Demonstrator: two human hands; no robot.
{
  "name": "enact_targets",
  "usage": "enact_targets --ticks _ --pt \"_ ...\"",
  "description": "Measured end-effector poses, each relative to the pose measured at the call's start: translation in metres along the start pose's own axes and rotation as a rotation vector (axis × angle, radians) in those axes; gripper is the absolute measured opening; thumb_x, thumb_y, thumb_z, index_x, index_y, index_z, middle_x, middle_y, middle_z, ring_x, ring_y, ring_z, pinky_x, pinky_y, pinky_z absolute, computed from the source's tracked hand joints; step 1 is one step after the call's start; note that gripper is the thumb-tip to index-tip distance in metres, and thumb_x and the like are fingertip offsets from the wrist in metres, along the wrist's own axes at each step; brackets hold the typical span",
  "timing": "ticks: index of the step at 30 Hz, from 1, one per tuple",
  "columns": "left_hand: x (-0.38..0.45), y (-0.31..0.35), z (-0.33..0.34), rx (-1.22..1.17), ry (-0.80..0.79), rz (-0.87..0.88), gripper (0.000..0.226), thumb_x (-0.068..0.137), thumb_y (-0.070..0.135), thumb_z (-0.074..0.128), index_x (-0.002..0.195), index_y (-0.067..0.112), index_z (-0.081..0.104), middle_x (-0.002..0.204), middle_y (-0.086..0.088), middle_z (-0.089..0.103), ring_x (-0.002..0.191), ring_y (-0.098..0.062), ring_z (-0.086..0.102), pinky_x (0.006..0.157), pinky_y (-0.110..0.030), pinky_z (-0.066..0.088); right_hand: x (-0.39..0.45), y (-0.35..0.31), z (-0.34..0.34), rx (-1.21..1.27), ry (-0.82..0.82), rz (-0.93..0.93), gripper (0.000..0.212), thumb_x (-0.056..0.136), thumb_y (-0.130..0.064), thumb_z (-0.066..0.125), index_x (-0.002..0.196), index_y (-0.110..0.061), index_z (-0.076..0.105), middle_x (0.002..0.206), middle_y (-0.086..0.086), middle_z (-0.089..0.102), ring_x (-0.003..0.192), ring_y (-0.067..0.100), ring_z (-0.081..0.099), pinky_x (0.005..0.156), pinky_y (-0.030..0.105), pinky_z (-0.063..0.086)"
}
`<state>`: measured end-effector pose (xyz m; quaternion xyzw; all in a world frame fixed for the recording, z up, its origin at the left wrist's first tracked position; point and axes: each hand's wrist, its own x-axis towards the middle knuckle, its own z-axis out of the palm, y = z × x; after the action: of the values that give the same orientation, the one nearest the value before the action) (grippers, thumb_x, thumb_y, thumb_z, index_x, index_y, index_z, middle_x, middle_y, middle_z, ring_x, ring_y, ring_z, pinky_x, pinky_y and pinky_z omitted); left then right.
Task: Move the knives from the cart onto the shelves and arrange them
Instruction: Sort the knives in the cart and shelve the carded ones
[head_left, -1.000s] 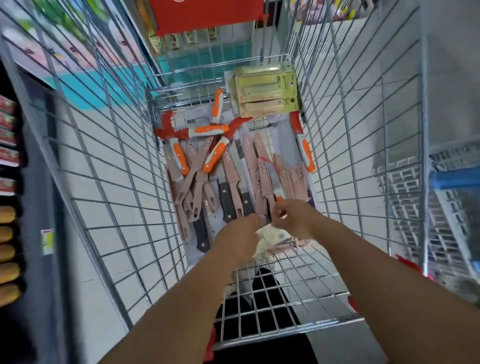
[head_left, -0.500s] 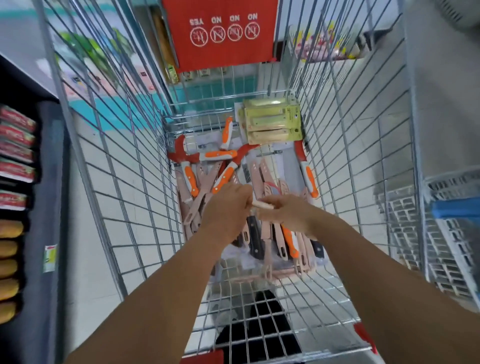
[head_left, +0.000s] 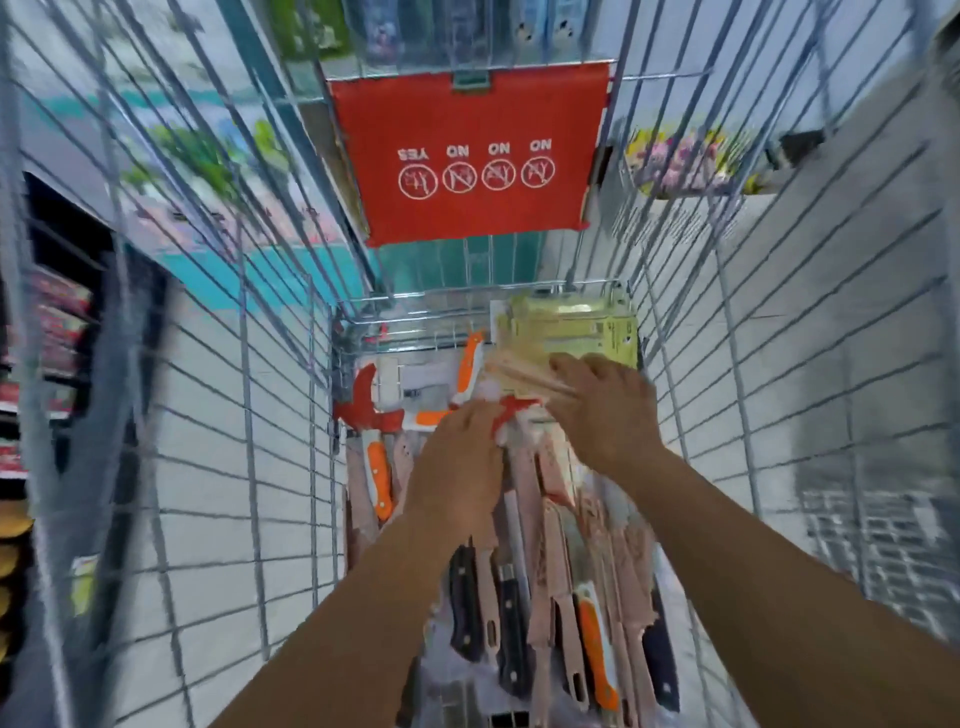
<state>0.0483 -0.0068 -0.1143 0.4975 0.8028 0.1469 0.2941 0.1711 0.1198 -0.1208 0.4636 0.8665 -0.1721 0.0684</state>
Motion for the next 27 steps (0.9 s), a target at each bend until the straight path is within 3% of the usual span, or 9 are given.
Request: enact_targets --ticks 4,8,12,16,18,21,23,25,27 --pt "0.023 -0.009 0.006 0.038 -0.012 -0.067 0.045 0.094 0.013 0.048 0.138 0.019 0.038 0.138 -0.004 0.042 0.124 -0.024 0.041 0.100 -0.035 0.039 0.058 0.006 -0.009 -0.130 0.162 -0.091 0.050 0.090 -0.036 0.053 0.139 -0.031 0.040 0.140 0.003 0.043 0.131 0.028 0.036 0.110 0.049 0.021" --pt "0.029 -0.027 0.016 0.054 -0.026 -0.139 0.051 0.091 0.015 0.053 0.138 0.023 0.037 0.138 0.000 0.041 0.123 -0.020 0.041 0.102 -0.032 0.038 0.097 0.015 -0.006 -0.236 0.133 -0.136 0.051 0.090 -0.029 0.052 0.140 -0.028 0.039 0.142 0.005 0.039 0.138 0.028 0.027 0.112 0.052 0.014" --pt "0.027 -0.046 0.021 0.118 -0.032 -0.213 0.059 0.092 0.023 0.053 0.146 0.021 0.027 0.150 -0.001 0.029 0.135 -0.022 0.030 0.111 -0.034 0.026 0.106 0.022 0.003 -0.265 0.108 -0.069 0.057 0.085 -0.008 0.050 0.138 -0.028 0.040 0.150 0.006 0.030 0.142 0.028 0.018 0.113 0.051 0.009" --pt "0.026 -0.060 0.018 0.186 -0.040 -0.219 0.070 0.088 0.034 0.059 0.146 0.018 0.024 0.154 -0.006 0.024 0.140 -0.025 0.024 0.114 -0.039 0.024 0.102 0.021 0.013 -0.188 0.119 -0.001 0.062 0.086 -0.010 0.051 0.144 -0.024 0.034 0.153 0.007 0.027 0.142 0.029 0.020 0.114 0.051 0.013" --pt "0.027 -0.065 0.016 0.242 -0.078 -0.195 0.075 0.087 0.034 0.060 0.148 0.017 0.019 0.156 -0.007 0.018 0.143 -0.025 0.017 0.115 -0.040 0.021 0.096 0.012 0.016 -0.129 0.208 -0.011 0.059 0.084 -0.010 0.052 0.141 -0.018 0.039 0.149 0.010 0.034 0.136 0.034 0.030 0.110 0.049 0.020" --pt "0.033 -0.071 0.012 0.255 -0.105 -0.175 0.062 0.091 0.030 0.054 0.146 0.020 0.028 0.154 -0.006 0.026 0.143 -0.024 0.018 0.117 -0.040 0.018 0.079 -0.016 0.022 -0.155 0.347 -0.246 0.048 0.075 -0.002 0.060 0.123 -0.006 0.056 0.123 0.018 0.055 0.109 0.038 0.052 0.092 0.044 0.042" --pt "0.036 -0.072 0.008 0.280 -0.099 -0.163 0.050 0.092 0.034 0.052 0.138 0.021 0.040 0.145 -0.006 0.040 0.137 -0.026 0.029 0.114 -0.037 0.020 0.062 -0.036 0.031 -0.067 0.246 -0.349 0.040 0.077 0.003 0.057 0.118 0.000 0.058 0.115 0.019 0.057 0.102 0.038 0.054 0.086 0.044 0.046" --pt "0.038 -0.072 0.006 0.338 -0.102 -0.133 0.040 0.092 0.030 0.051 0.130 0.019 0.048 0.133 -0.006 0.048 0.127 -0.027 0.037 0.110 -0.037 0.027 0.041 -0.054 0.039 0.216 0.017 -0.212 0.038 0.084 0.004 0.054 0.122 -0.001 0.055 0.120 0.016 0.052 0.108 0.034 0.051 0.088 0.041 0.045" --pt "0.037 -0.074 0.005 0.365 -0.091 -0.105 0.035 0.091 0.022 0.051 0.125 0.018 0.051 0.126 -0.006 0.050 0.121 -0.027 0.040 0.105 -0.036 0.031 0.023 -0.065 0.052 0.378 -0.101 -0.028 0.031 0.089 0.002 0.049 0.119 -0.007 0.052 0.122 0.012 0.049 0.105 0.030 0.053 0.080 0.034 0.044"
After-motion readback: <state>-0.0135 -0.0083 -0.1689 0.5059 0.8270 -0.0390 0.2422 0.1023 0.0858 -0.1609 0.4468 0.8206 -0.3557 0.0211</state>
